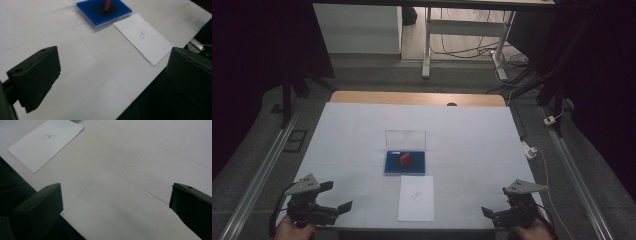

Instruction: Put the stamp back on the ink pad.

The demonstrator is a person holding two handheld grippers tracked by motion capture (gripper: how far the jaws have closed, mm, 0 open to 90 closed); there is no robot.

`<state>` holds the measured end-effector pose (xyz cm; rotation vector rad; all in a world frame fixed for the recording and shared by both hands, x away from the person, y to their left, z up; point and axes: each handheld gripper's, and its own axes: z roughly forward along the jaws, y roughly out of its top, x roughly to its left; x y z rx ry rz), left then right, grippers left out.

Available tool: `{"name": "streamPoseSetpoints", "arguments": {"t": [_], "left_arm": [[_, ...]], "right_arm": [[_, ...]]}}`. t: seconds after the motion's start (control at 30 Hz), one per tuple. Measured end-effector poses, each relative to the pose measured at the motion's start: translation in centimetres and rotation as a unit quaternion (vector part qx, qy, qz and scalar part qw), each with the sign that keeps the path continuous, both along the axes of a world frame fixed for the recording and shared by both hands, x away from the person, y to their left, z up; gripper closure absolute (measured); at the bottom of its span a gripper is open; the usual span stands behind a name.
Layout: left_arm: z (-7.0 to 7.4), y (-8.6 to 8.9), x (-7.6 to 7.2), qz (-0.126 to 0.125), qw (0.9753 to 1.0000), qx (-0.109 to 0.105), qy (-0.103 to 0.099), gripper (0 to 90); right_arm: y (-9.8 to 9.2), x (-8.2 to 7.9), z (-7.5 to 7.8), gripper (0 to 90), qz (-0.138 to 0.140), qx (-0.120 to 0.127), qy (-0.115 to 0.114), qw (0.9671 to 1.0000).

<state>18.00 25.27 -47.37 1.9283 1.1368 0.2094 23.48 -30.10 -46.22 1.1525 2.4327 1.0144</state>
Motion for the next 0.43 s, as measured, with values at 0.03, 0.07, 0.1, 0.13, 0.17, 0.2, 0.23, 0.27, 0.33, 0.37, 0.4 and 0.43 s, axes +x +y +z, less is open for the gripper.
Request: {"name": "streamPoseSetpoints", "arguments": {"t": [0.03,0.07,0.1,0.13,0.17,0.2,0.23,0.27,0.33,0.37,0.4,0.43], "left_arm": [[-0.14,0.19,-0.17,0.004,1.0,0.004,0.003,0.0],[-0.26,0.34,-0.33,0.008,0.9999,0.01,0.008,0.0],[-0.33,0.42,-0.48,0.011,0.9997,0.017,0.011,0.0],[-0.34,0.46,-0.63,0.014,0.9995,0.024,0.012,0.0],[-0.31,0.46,-0.79,0.018,0.9994,0.03,0.01,0.0],[-0.3,0.43,-0.91,0.019,0.9991,0.036,0.009,0.0],[-0.32,0.38,-0.98,0.021,0.9989,0.041,0.009,0.0],[-0.32,0.34,-1.01,0.023,0.9987,0.045,0.01,0.0],[-0.34,0.3,-0.97,0.025,0.9985,0.048,0.012,0.0],[-0.36,0.29,-0.92,0.026,0.9984,0.049,0.014,0.1],[-0.35,0.28,-0.87,0.027,0.9984,0.048,0.015,0.2],[-0.34,0.28,-0.82,0.027,0.9985,0.046,0.015,0.3]], "right_arm": [[-0.01,0.01,0.0,0.0,0.001,-0.001,0.0,1.0],[0.01,0.0,0.0,0.0,0.0,-0.001,0.0,1.0],[0.02,-0.01,0.01,0.0,0.0,-0.001,0.0,1.0],[0.03,-0.02,0.03,0.0,0.001,-0.001,0.0,1.0],[0.07,-0.04,0.03,0.0,0.0,-0.001,0.0,1.0],[0.09,-0.04,0.04,0.0,0.0,-0.002,0.0,1.0],[0.1,-0.04,0.03,0.0,0.0,-0.002,0.0,1.0],[0.12,-0.03,0.01,0.0,0.0,-0.002,0.0,1.0],[0.13,-0.02,0.02,0.0,0.0,-0.003,0.0,1.0],[0.13,-0.03,0.01,0.0,0.0,-0.003,0.0,1.0],[0.12,-0.04,0.0,0.0,0.0,-0.003,0.0,1.0],[0.1,-0.04,-0.01,0.0,0.0,-0.005,0.0,1.0]]}}
